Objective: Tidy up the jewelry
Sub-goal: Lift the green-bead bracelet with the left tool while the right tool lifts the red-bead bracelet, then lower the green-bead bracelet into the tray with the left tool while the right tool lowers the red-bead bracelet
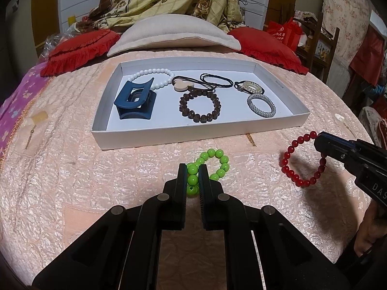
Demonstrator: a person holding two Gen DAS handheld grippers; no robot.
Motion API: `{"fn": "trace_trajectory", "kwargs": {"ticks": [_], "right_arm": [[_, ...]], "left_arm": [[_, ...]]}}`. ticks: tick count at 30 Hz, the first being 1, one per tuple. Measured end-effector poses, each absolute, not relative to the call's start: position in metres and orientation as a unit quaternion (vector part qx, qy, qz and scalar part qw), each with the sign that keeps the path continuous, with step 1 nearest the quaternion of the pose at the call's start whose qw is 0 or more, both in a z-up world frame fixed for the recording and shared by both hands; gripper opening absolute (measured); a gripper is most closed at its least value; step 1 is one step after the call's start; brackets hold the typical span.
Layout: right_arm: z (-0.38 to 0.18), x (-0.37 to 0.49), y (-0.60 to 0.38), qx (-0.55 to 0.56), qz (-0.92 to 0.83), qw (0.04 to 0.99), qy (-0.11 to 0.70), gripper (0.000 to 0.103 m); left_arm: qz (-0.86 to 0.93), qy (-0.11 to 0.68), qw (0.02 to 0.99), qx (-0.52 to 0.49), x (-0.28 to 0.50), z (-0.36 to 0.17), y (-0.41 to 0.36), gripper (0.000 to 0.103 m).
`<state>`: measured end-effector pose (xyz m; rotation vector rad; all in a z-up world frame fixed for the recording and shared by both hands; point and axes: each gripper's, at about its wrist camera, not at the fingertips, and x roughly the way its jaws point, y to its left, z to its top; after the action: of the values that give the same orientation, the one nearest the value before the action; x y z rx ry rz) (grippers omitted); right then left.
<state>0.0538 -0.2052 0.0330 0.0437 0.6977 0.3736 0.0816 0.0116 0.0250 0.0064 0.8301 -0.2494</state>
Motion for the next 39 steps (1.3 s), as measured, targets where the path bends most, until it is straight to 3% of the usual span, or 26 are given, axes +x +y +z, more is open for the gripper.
{"fn": "trace_trajectory", "kwargs": {"ticks": [28,39], "right_arm": [[0.038,0.052,-0.205,0.022,0.178,0.925,0.336,0.009],[0.077,0.068,-0.221,0.053,0.182,0.935,0.301,0.009]], "left_arm": [[-0.12,0.4,0.908,0.011,0.081,0.026,0.006,0.007],[-0.147,0.365,0.919,-0.005,0.076,0.071,0.006,0.007]]}}
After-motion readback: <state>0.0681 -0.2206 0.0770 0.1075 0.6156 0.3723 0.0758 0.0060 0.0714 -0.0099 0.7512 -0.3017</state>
